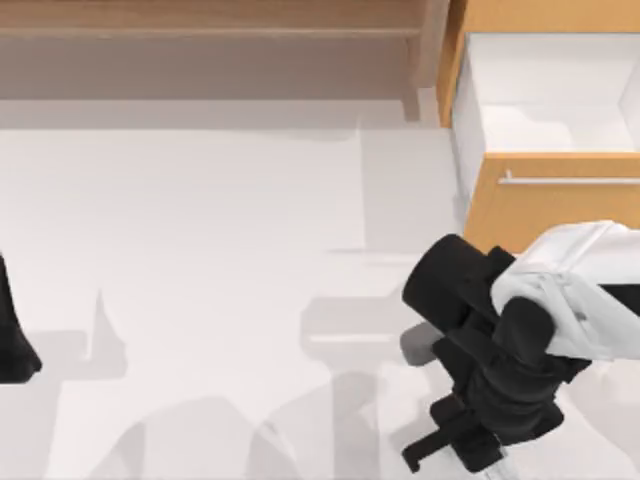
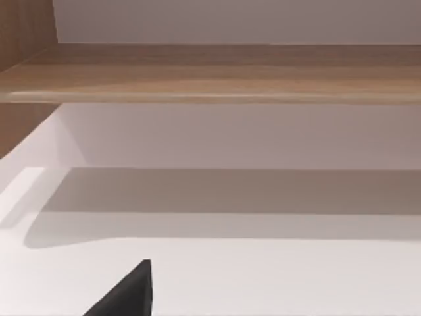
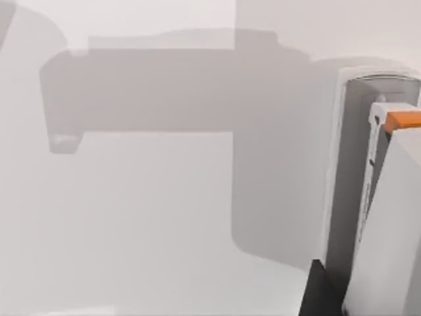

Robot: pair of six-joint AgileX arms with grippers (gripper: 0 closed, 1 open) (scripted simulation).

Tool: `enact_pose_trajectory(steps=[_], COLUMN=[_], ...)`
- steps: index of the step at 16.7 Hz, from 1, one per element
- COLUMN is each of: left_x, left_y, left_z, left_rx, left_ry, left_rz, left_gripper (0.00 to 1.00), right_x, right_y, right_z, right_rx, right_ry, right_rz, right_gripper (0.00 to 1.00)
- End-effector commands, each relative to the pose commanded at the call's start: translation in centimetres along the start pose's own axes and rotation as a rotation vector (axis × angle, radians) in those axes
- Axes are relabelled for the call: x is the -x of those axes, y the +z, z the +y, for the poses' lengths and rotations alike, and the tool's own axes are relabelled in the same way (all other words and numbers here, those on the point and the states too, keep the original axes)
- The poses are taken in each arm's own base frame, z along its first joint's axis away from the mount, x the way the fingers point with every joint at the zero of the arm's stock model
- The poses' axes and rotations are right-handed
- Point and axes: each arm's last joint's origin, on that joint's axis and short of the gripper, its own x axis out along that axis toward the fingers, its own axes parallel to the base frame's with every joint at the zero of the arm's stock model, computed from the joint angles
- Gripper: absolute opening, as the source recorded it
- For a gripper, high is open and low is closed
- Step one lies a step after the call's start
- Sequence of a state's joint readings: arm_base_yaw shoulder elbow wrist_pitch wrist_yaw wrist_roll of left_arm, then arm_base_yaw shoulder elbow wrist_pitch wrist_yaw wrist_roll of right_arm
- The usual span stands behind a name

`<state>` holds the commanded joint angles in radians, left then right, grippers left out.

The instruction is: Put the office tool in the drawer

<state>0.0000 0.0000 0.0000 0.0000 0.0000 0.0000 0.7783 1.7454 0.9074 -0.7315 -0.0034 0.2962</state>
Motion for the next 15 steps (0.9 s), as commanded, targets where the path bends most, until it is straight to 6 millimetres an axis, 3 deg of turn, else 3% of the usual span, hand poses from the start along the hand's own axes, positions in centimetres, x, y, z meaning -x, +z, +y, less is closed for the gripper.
enact_pose_trajectory(steps=[8, 15], left_x=[0.0, 0.0], left_y=[0.0, 0.0], left_z=[0.0, 0.0], left_rx=[0.000, 0.000], left_ry=[0.000, 0.000], left_rz=[0.000, 0.000], left_gripper=[1.00, 1.00], right_x=[0.2, 2.8], right_y=[0.1, 0.0], right_z=[0.0, 0.0], right_rx=[-0.001, -0.002], right_ry=[0.000, -0.002], right_rz=[-0.004, 0.002], right_gripper=[0.00, 0.00])
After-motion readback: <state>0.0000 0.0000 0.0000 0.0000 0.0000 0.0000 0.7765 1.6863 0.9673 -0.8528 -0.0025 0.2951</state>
